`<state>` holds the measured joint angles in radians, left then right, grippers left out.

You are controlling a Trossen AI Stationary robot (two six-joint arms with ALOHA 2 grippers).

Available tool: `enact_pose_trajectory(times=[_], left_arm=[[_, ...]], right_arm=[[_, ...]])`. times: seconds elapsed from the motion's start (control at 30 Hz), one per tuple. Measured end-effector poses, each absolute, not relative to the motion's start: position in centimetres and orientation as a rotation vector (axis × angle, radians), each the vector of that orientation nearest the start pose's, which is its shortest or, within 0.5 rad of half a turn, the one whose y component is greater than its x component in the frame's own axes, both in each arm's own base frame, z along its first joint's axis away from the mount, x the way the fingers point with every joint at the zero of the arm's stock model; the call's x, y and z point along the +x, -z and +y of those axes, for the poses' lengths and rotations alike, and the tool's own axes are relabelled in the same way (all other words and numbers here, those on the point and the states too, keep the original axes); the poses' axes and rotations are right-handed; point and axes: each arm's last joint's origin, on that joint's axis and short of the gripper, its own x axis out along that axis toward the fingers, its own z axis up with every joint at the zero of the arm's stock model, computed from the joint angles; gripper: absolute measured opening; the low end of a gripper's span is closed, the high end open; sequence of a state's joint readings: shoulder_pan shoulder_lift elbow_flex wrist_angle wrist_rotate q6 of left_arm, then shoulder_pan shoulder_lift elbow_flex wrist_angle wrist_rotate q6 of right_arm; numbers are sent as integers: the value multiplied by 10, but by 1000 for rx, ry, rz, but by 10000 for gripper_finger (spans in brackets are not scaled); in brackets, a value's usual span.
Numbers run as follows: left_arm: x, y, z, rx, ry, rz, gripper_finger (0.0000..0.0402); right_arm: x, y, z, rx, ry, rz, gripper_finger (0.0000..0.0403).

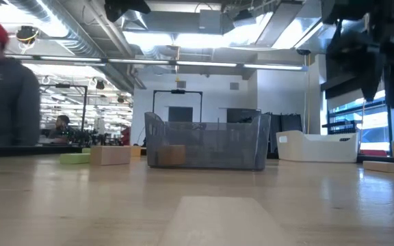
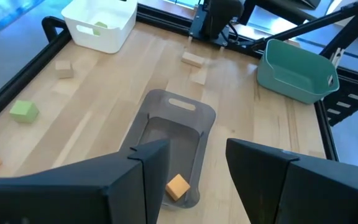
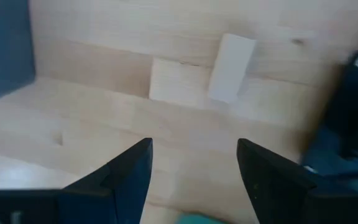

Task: Sort & place blocks by color
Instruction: Put the brown block into the blue bin

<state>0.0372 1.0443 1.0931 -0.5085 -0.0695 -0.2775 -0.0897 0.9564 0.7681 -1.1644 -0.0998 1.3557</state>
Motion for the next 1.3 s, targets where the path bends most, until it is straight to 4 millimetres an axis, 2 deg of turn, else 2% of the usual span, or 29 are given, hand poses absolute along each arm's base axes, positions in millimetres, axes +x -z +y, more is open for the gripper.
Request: enact_pose_trajectory(times=[0.33,0.57,0.87,1.3], left_arm=[[216,-361,10,-265,-168,443,151],[216,-361,10,-264,-168,443,151],[216,-361,10,-265,-168,442,151],[216,-361,10,-264,-168,442,151]], right_arm=[[144,-210,-10,1267,883,1110,233],[136,-190,-11,1314,1042,1090,233],[132,-165,-12,1325,1093,1054,233],[140,-139,-18,1305,1213,1132,233]])
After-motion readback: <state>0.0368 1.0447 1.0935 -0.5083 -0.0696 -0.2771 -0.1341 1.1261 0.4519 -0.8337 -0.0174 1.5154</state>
